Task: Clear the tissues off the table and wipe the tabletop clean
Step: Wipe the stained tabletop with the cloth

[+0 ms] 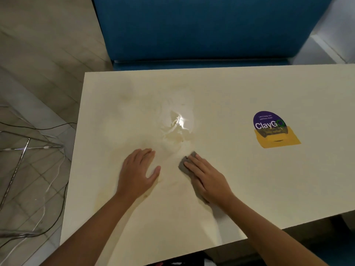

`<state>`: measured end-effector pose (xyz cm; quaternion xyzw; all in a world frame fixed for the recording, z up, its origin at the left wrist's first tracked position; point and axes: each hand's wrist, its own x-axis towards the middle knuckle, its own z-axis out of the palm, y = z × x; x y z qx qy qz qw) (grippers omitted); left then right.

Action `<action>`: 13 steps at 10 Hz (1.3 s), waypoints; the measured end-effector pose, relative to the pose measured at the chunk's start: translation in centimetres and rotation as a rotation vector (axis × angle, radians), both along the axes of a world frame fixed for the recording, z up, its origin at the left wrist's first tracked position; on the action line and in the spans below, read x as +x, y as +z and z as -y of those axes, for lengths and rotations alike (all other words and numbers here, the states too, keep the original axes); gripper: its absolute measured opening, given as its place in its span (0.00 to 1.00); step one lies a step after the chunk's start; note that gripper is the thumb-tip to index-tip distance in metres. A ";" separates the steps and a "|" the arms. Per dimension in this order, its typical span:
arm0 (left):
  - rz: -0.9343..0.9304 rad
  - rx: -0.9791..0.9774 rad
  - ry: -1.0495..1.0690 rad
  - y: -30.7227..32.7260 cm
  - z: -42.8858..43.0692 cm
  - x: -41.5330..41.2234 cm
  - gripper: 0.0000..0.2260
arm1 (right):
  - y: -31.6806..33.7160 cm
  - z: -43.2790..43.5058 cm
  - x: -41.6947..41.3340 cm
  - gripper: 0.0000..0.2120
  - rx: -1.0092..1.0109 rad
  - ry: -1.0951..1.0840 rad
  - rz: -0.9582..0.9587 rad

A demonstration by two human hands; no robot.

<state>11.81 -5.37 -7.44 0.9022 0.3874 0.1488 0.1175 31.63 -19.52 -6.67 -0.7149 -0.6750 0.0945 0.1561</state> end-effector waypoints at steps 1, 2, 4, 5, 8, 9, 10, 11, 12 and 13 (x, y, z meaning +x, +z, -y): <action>-0.003 0.027 0.068 -0.2 -1.2 0.3 0.23 | 0.0 0.0 3.8 0.20 0.008 -0.067 -0.014; -0.049 0.042 0.112 -0.4 -3.0 0.5 0.25 | 0.1 -2.3 4.8 0.21 0.083 -0.388 -0.049; -0.177 -0.025 0.150 -1.0 -4.5 0.5 0.34 | -1.0 -8.2 1.2 0.24 0.041 -0.638 -0.086; -0.163 -0.039 0.149 -0.9 -4.5 0.6 0.35 | -0.4 -8.6 -1.0 0.22 0.081 -0.385 -0.078; -0.134 -0.035 0.158 -0.7 -4.4 0.6 0.30 | 0.2 -6.6 7.6 0.20 0.068 -0.058 -0.062; -0.133 -0.041 0.169 -0.6 -4.4 0.6 0.29 | 0.2 -8.7 8.7 0.20 0.045 -0.347 -0.080; -0.123 -0.039 0.178 -0.6 -4.4 0.7 0.29 | -0.1 -11.1 7.0 0.22 0.023 -0.467 -0.046; -0.106 -0.030 0.182 -0.7 -4.4 0.7 0.28 | -0.5 -12.8 3.9 0.22 0.031 -0.366 -0.067; -0.086 -0.024 0.183 -0.8 -4.4 0.7 0.28 | -0.4 -12.5 1.5 0.23 0.027 -0.159 -0.077; -0.088 -0.023 0.182 -0.8 -4.4 0.7 0.31 | -0.1 -11.0 3.2 0.20 0.043 0.102 -0.072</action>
